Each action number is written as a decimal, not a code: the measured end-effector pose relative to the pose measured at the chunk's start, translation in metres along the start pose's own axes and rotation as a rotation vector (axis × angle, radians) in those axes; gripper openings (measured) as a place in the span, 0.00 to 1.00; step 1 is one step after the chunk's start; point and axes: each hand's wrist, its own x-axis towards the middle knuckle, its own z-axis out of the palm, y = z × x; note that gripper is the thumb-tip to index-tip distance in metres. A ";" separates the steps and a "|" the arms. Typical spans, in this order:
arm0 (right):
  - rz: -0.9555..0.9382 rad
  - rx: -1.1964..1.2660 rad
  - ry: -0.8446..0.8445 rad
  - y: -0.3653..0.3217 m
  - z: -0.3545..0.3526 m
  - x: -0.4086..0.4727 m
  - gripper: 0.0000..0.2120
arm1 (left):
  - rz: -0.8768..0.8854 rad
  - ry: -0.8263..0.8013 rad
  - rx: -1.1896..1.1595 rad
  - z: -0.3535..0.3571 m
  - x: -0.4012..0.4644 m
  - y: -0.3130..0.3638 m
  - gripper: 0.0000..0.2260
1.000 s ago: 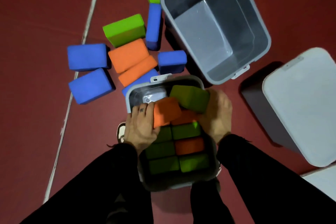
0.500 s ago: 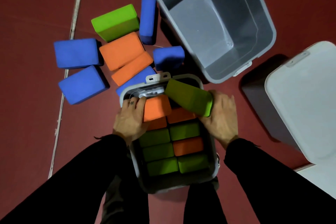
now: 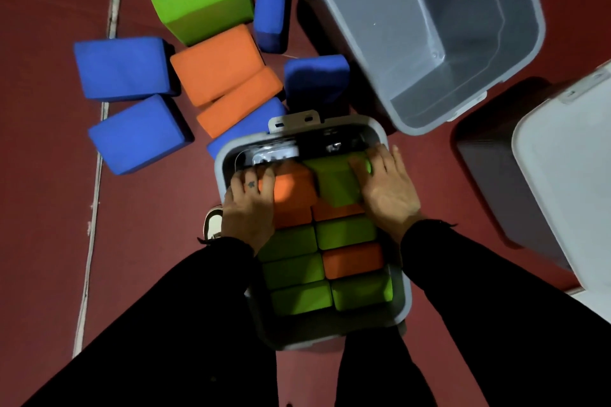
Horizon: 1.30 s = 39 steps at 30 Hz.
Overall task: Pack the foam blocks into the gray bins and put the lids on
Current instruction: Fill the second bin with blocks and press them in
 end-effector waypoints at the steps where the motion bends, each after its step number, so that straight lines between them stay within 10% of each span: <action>1: -0.016 -0.020 0.014 0.000 0.004 0.003 0.22 | 0.004 -0.017 -0.015 0.004 0.005 0.000 0.33; 11: 0.027 -0.088 0.187 0.000 0.069 0.036 0.19 | 0.099 -0.077 -0.154 0.050 0.056 -0.007 0.46; 18: 0.031 0.018 0.076 0.002 0.102 0.058 0.44 | 0.076 -0.080 -0.237 0.084 0.081 -0.014 0.47; 27: 0.051 0.032 0.128 0.004 0.119 0.058 0.37 | 0.085 0.015 -0.223 0.084 0.072 -0.005 0.44; 31: 0.216 0.224 0.022 -0.009 0.085 0.047 0.38 | 0.090 0.163 -0.198 0.070 0.043 0.007 0.38; 35: 0.412 0.533 0.306 -0.020 0.081 -0.010 0.28 | 0.357 0.199 -0.132 0.076 -0.011 0.016 0.37; 39: 1.054 1.052 0.289 -0.054 0.102 -0.107 0.22 | 0.518 0.048 -0.066 0.097 -0.034 0.023 0.39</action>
